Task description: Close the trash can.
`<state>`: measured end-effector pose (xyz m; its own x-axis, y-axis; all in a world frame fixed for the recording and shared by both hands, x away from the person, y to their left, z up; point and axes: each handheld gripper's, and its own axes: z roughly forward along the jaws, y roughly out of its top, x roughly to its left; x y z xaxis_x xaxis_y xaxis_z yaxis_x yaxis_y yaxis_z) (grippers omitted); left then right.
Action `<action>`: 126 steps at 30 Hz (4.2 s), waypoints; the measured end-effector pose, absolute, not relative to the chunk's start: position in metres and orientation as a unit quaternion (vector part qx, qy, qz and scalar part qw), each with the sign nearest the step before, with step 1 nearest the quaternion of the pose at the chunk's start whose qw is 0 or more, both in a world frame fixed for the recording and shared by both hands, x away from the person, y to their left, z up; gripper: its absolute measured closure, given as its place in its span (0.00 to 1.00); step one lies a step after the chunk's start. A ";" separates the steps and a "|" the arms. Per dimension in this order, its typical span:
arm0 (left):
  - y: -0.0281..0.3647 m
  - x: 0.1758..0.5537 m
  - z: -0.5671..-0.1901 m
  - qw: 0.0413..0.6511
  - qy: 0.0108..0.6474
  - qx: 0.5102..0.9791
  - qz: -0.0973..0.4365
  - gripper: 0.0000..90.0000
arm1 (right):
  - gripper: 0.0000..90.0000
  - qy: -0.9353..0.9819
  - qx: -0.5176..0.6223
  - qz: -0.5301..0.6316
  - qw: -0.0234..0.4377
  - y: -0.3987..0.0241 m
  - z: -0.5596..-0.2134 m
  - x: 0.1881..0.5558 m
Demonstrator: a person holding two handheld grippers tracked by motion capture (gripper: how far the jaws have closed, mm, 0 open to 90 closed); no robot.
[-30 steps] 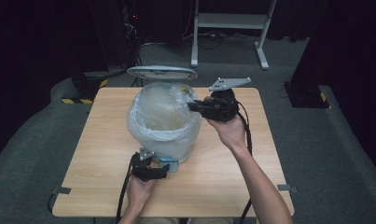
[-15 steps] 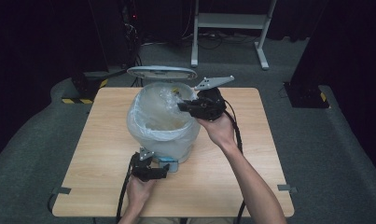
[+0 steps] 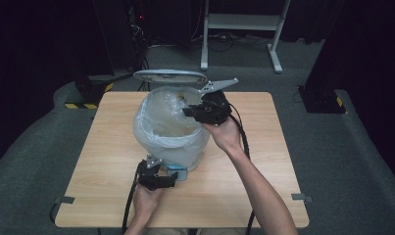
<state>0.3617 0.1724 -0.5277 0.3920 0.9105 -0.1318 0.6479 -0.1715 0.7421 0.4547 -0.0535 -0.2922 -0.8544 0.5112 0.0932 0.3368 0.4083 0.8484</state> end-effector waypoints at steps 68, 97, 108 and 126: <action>0.172 0.361 -0.528 0.375 0.522 0.745 0.175 0.03 | 0.52 0.800 0.277 0.516 0.128 -0.091 -0.305 0.434; 0.172 0.361 -0.528 0.376 0.524 0.744 0.174 0.03 | 0.53 0.761 0.360 0.520 0.143 -0.180 -0.383 0.395; 0.172 0.361 -0.528 0.376 0.523 0.744 0.175 0.03 | 0.52 0.764 0.408 0.479 0.145 -0.195 -0.439 0.388; 0.172 0.361 -0.528 0.376 0.524 0.744 0.176 0.03 | 0.52 0.769 0.448 0.428 0.158 -0.201 -0.495 0.386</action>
